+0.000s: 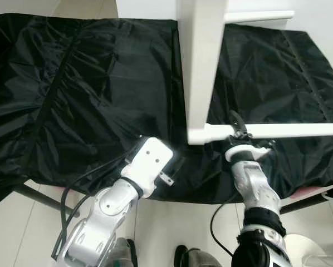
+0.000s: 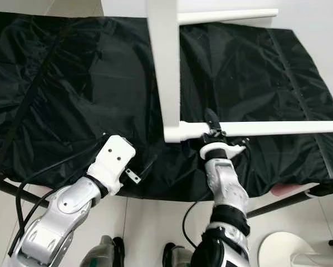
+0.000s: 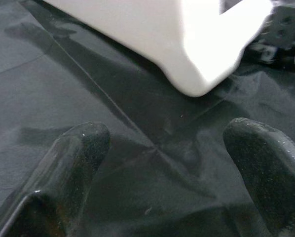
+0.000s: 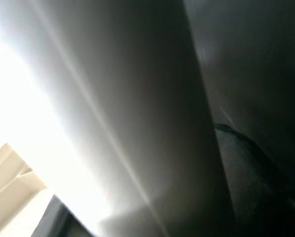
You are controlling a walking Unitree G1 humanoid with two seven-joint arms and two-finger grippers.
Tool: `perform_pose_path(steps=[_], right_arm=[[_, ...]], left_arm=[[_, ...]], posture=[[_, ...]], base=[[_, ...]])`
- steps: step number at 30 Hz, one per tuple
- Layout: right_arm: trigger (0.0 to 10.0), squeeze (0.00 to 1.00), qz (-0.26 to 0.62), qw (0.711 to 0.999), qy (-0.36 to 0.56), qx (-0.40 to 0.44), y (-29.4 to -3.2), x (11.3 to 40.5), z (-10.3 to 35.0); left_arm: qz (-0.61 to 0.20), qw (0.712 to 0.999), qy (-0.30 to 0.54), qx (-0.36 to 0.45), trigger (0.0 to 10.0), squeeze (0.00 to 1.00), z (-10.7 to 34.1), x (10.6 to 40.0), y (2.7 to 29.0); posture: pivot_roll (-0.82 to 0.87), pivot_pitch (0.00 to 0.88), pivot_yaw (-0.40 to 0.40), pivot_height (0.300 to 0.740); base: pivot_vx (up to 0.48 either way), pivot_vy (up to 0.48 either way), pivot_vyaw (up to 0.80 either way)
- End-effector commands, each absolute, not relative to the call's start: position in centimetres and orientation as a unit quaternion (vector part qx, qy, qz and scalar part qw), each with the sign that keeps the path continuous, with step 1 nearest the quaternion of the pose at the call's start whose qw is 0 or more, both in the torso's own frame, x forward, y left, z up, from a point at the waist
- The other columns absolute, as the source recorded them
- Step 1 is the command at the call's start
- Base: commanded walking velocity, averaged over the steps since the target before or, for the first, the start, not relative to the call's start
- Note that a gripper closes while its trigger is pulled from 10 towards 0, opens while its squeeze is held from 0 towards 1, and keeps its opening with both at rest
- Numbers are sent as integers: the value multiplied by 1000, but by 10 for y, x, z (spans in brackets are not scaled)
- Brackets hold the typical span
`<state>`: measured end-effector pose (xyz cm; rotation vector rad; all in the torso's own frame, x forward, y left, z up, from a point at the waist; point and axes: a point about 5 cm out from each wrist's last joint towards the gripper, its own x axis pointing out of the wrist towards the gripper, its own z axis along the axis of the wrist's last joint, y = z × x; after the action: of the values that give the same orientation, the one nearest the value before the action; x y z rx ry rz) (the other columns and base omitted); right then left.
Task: Building children table
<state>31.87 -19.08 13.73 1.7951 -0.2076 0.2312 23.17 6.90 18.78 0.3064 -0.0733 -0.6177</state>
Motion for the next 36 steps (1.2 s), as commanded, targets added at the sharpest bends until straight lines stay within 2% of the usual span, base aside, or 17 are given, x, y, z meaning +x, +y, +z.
perform_pose_path(steps=[1, 2, 6, 7, 8, 10, 14, 17, 19, 27, 32, 34, 36], right_arm=[[10000, 0, 107, 567, -131, 806, -181, 293, 133], [10000, 0, 112, 579, -136, 796, -182, 284, 135], [10000, 0, 112, 581, -125, 797, -183, 271, 132], [10000, 0, 103, 590, -111, 793, -184, 268, 127], [10000, 0, 109, 613, -102, 776, -187, 264, 125], [10000, 0, 124, 628, -94, 763, -187, 263, 128], [10000, 0, 158, 633, -77, 754, -182, 257, 130], [10000, 0, 175, 652, -35, 737, -173, 242, 122], [10000, 0, 167, 646, -27, 745, -173, 238, 119], [10000, 0, 181, 653, -23, 735, -184, 219, 114], [10000, 0, 196, 674, -12, 712, -192, 200, 100], [10000, 0, 188, 667, -12, 721, -198, 192, 91], [10000, 0, 162, 643, -19, 748, -205, 187, 81]], left_arm=[[-307, 939, -29, 151, 10000, 0, 186, 230, 69], [-306, 940, -29, 151, 10000, 0, 186, 230, 69], [-305, 940, -29, 151, 10000, 0, 186, 230, 70], [-304, 940, -29, 151, 10000, 0, 186, 230, 71], [-303, 941, -28, 151, 10000, 0, 186, 230, 71], [-302, 941, -27, 152, 10000, 0, 185, 230, 72], [-302, 941, -25, 154, 10000, 0, 185, 229, 73], [-299, 942, -24, 154, 10000, 0, 186, 228, 75], [-296, 943, -23, 154, 10000, 0, 186, 229, 76], [-294, 942, -20, 158, 10000, 0, 185, 228, 78], [-295, 942, -19, 161, 10000, 0, 185, 227, 79], [-296, 941, -18, 160, 10000, 0, 185, 227, 79], [-296, 941, -18, 161, 10000, 0, 185, 227, 80]], posture=[[-34, 206, -4, 740], [-34, 206, -4, 740], [-36, 207, -5, 740], [-36, 207, -3, 740], [-36, 211, 0, 740], [-37, 215, 1, 740], [-33, 216, 0, 740], [-30, 219, -2, 740], [-29, 221, -2, 740], [-24, 222, 2, 740], [-21, 226, 8, 740], [-20, 225, 11, 740], [-19, 226, 18, 740]], base=[[0, 0, 0], [0, 0, 0], [0, 0, 0], [0, 0, 0], [0, 0, 0], [0, 0, 0], [0, 0, 0], [0, 0, 0], [0, 0, 0], [0, 0, 0], [0, 0, 0], [0, 0, 0], [0, 0, 0]])
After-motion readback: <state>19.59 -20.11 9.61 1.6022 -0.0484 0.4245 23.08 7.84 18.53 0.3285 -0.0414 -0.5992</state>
